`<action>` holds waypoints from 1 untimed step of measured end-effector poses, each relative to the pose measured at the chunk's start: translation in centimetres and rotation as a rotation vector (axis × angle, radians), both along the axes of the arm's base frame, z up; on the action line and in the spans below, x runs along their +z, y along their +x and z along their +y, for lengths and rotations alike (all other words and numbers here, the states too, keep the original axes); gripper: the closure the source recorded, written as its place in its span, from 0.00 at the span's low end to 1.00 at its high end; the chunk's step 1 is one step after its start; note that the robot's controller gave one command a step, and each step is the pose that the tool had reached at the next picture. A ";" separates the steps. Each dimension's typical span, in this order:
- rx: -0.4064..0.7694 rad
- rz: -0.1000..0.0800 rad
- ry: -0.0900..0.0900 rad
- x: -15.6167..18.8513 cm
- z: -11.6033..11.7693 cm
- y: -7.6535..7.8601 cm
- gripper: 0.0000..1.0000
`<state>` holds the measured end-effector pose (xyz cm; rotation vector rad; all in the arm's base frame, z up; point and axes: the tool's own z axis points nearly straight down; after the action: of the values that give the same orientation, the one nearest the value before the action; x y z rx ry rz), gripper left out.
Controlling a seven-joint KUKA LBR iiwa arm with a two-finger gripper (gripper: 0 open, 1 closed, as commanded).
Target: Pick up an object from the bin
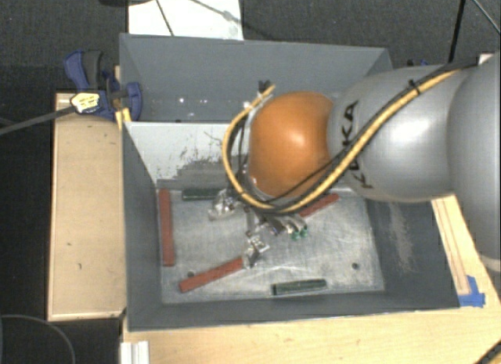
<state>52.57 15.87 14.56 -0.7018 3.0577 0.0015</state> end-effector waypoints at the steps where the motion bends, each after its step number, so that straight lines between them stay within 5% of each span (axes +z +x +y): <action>1: 0.271 0.000 -0.001 -4.2 0.7 0.0 0.00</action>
Offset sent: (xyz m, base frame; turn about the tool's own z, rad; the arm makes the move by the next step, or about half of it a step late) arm -0.0083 0.0157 -0.0756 -0.2531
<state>52.54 16.60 10.39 -1.1082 2.9357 0.0005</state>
